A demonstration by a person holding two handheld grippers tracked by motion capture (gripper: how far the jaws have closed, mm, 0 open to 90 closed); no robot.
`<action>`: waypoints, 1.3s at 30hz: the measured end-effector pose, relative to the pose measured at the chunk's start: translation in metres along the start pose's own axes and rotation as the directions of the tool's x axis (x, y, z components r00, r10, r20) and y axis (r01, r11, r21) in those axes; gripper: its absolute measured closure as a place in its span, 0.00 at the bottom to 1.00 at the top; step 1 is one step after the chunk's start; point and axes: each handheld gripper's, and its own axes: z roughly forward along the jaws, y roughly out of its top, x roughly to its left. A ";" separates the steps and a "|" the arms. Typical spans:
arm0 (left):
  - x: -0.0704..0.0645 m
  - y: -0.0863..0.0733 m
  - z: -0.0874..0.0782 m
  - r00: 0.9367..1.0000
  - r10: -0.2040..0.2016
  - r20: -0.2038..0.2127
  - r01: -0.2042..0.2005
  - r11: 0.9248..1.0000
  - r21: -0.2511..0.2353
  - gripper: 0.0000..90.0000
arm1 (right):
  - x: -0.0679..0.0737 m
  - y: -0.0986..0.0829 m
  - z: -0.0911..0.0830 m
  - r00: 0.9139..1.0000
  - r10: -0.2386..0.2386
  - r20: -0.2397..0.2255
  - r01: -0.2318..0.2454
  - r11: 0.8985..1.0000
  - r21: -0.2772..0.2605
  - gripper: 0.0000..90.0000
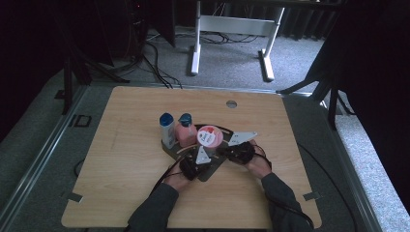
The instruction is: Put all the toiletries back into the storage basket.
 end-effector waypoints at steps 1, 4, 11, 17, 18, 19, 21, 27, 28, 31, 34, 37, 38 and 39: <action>0.000 0.000 0.000 1.000 0.000 0.001 0.000 1.000 0.000 1.00 | -0.002 -0.001 0.000 1.000 0.004 0.008 -0.003 1.000 -0.002 1.00; 0.000 0.000 0.000 1.000 -0.002 0.004 0.002 1.000 0.000 1.00 | -0.008 -0.002 0.000 0.999 0.030 0.029 -0.030 0.999 -0.011 1.00; 0.001 0.000 0.000 1.000 -0.001 0.011 0.001 1.000 0.001 1.00 | -0.020 0.000 0.004 0.995 0.076 0.064 -0.075 0.997 -0.017 1.00; 0.002 0.001 0.001 1.000 0.002 0.019 -0.002 1.000 0.001 1.00 | -0.022 0.003 0.007 0.995 0.082 0.060 -0.082 0.997 -0.017 1.00; 0.002 0.001 0.001 1.000 0.000 0.020 0.000 1.000 0.000 1.00 | -0.022 0.003 0.007 0.995 0.084 0.059 -0.083 0.996 -0.018 1.00; 0.002 0.001 0.001 1.000 0.000 0.021 0.000 1.000 0.000 1.00 | -0.022 0.003 0.007 0.995 0.085 0.059 -0.084 0.996 -0.018 1.00; 0.002 0.001 0.001 1.000 -0.001 0.022 0.001 1.000 0.000 1.00 | -0.022 0.003 0.007 0.995 0.086 0.059 -0.085 0.996 -0.018 1.00; 0.002 0.000 0.001 1.000 0.001 0.028 -0.001 1.000 -0.003 1.00 | -0.022 0.003 0.007 0.994 0.088 0.058 -0.087 0.996 -0.020 1.00; 0.002 0.000 0.001 1.000 0.001 0.029 0.000 1.000 -0.003 1.00 | -0.021 0.003 0.008 0.995 0.086 0.056 -0.085 0.996 -0.021 1.00; 0.002 0.000 0.001 1.000 0.001 0.029 -0.001 1.000 -0.004 1.00 | -0.020 0.003 0.008 0.995 0.084 0.053 -0.083 0.996 -0.020 1.00; 0.002 0.000 0.001 1.000 -0.001 0.030 0.002 1.000 -0.009 1.00 | -0.020 0.003 0.010 0.995 0.086 0.053 -0.085 0.996 -0.018 1.00; 0.002 -0.001 0.001 1.000 -0.005 0.031 0.005 1.000 -0.012 1.00 | -0.019 0.003 0.012 0.995 0.090 0.044 -0.089 0.996 -0.019 1.00; 0.002 -0.001 0.000 0.999 -0.008 0.032 0.008 1.000 -0.013 1.00 | -0.018 0.003 0.012 0.995 0.091 0.046 -0.090 0.996 -0.020 1.00; 0.002 -0.001 0.000 0.999 -0.009 0.031 0.009 1.000 -0.013 1.00 | -0.018 0.003 0.012 0.995 0.089 0.044 -0.088 0.996 -0.021 1.00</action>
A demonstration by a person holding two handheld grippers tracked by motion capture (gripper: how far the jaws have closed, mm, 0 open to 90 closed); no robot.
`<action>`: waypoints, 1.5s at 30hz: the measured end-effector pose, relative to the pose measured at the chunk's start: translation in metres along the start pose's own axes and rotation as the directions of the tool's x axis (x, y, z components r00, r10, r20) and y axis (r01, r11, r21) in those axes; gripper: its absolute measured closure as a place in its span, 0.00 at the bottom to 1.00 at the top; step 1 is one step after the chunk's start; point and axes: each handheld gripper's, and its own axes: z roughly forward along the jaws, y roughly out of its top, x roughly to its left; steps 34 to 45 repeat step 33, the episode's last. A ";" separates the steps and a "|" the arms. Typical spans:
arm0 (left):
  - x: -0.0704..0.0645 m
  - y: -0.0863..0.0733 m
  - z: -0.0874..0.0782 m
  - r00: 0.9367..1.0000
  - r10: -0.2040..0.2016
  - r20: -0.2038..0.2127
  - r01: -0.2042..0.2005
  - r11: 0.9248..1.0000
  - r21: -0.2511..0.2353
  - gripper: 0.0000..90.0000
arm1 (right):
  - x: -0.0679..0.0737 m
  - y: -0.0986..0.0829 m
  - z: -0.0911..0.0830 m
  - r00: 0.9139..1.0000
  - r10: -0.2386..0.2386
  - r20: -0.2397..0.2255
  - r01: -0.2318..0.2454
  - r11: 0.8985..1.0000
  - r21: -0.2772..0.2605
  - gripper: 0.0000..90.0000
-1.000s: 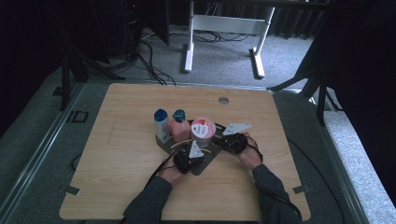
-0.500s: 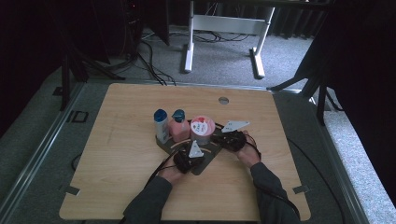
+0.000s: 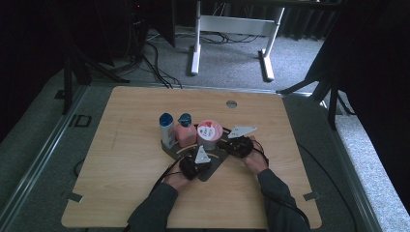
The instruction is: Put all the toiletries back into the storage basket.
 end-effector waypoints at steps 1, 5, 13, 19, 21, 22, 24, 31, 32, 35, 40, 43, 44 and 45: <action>-0.001 0.000 0.000 1.000 0.001 -0.004 -0.001 1.000 -0.002 1.00 | 0.000 0.000 0.000 1.000 -0.004 -0.002 0.004 1.000 -0.003 1.00; -0.001 0.001 0.000 1.000 0.004 -0.020 -0.004 1.000 0.005 1.00 | 0.002 0.000 -0.004 1.000 -0.010 0.000 0.010 1.000 -0.009 1.00; 0.002 0.003 -0.011 0.999 -0.024 -0.046 0.023 0.999 -0.028 0.98 | 0.000 -0.006 -0.022 0.999 0.017 0.030 -0.016 0.998 -0.053 1.00; -0.001 0.005 -0.025 0.997 -0.009 -0.071 0.005 0.999 -0.053 0.97 | 0.001 -0.015 -0.035 0.998 0.026 0.054 -0.023 0.998 -0.059 0.99; 0.000 0.003 -0.028 0.997 -0.007 -0.078 0.003 0.999 -0.052 0.96 | 0.001 -0.017 -0.037 0.998 0.028 0.059 -0.025 0.998 -0.060 0.99; 0.001 0.001 -0.030 0.996 -0.015 -0.085 0.010 0.998 -0.056 0.96 | 0.001 -0.022 -0.040 0.997 0.035 0.065 -0.031 0.998 -0.063 0.99; 0.003 -0.003 -0.033 0.995 -0.024 -0.094 0.019 0.998 -0.058 0.96 | 0.002 -0.029 -0.044 0.996 0.051 0.074 -0.046 0.997 -0.065 0.99; 0.003 -0.016 -0.042 0.992 -0.037 -0.124 0.031 0.998 -0.057 0.96 | -0.003 -0.049 -0.051 0.991 0.091 0.096 -0.087 0.995 -0.048 0.98; 0.003 -0.017 -0.044 0.991 -0.043 -0.126 0.035 0.997 -0.062 0.96 | -0.004 -0.051 -0.053 0.990 0.096 0.100 -0.092 0.995 -0.047 0.98; 0.003 -0.018 -0.045 0.991 -0.043 -0.129 0.035 0.997 -0.064 0.96 | -0.005 -0.052 -0.055 0.989 0.102 0.107 -0.098 0.994 -0.047 0.98; 0.003 -0.018 -0.045 0.991 -0.043 -0.129 0.035 0.997 -0.064 0.96 | -0.005 -0.052 -0.055 0.989 0.102 0.107 -0.098 0.994 -0.047 0.98; 0.003 -0.018 -0.045 0.991 -0.043 -0.129 0.035 0.997 -0.064 0.96 | -0.005 -0.052 -0.055 0.989 0.102 0.107 -0.098 0.994 -0.047 0.98; 0.003 -0.018 -0.045 0.991 -0.043 -0.129 0.035 0.997 -0.064 0.96 | -0.005 -0.052 -0.055 0.989 0.102 0.107 -0.098 0.994 -0.047 0.98; 0.003 -0.018 -0.045 0.991 -0.043 -0.129 0.035 0.997 -0.064 0.96 | -0.005 -0.052 -0.055 0.989 0.102 0.107 -0.098 0.994 -0.047 0.98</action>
